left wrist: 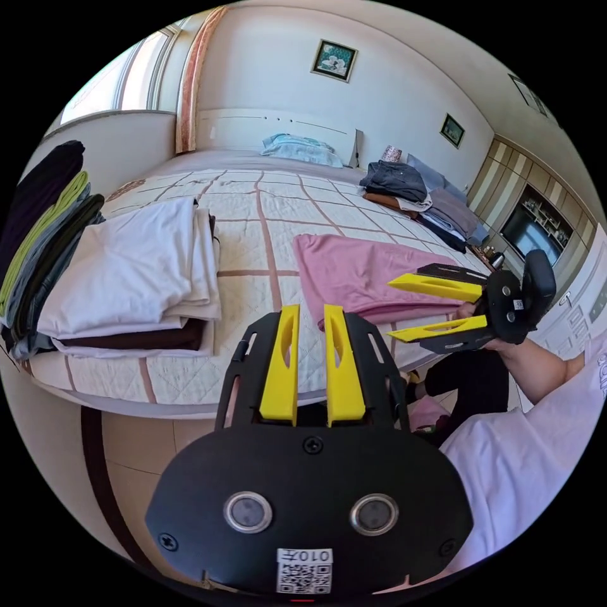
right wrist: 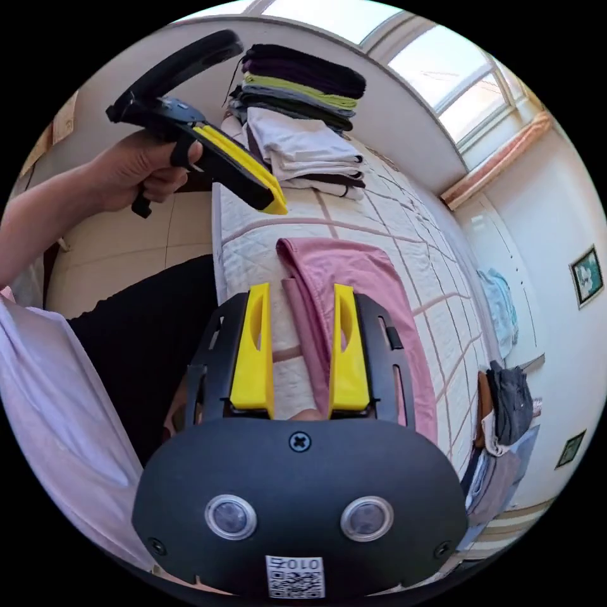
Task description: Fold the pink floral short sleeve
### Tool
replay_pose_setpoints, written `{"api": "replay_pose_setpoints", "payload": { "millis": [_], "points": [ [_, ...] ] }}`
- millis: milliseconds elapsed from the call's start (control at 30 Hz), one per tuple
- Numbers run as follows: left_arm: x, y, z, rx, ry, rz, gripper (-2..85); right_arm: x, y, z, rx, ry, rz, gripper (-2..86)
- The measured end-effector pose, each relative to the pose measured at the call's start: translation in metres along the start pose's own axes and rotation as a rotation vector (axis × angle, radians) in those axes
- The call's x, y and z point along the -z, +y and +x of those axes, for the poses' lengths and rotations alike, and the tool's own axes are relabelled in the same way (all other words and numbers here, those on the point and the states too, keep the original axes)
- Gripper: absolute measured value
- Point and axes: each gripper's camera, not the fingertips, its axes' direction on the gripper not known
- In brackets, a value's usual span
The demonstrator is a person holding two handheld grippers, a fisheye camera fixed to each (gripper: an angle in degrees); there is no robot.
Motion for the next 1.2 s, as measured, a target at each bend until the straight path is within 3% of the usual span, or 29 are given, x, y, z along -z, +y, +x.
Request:
{"api": "replay_pose_setpoints", "payload": {
  "millis": [300, 467, 633, 833, 1000, 1200],
  "points": [
    [-0.018, 0.020, -0.033, 0.049, 0.098, -0.015, 6.7, -0.031, -0.015, -0.021, 0.173, 0.099, -0.100, 8.5],
    [-0.033, 0.015, -0.050, 0.083, 0.172, -0.028, 8.6, -0.021, 0.004, 0.032, -0.018, -0.102, -0.058, 5.8],
    [-0.052, 0.014, -0.084, 0.208, 0.431, 0.007, 10.8, -0.018, 0.033, 0.086, -0.254, -0.308, 0.009, 5.4],
    [-0.054, 0.014, -0.076, 0.183, 0.345, 0.026, 10.3, -0.044, 0.071, 0.123, -0.354, -0.457, -0.017, 5.3],
    [-0.066, 0.010, -0.051, 0.126, 0.313, 0.000, 9.8, -0.020, 0.156, 0.211, -0.659, -0.648, 0.184, 5.3],
    [-0.094, -0.013, 0.008, -0.022, 0.327, -0.038, 9.6, 0.053, 0.407, 0.293, -1.291, -0.580, 0.535, 5.4]
  ]
}}
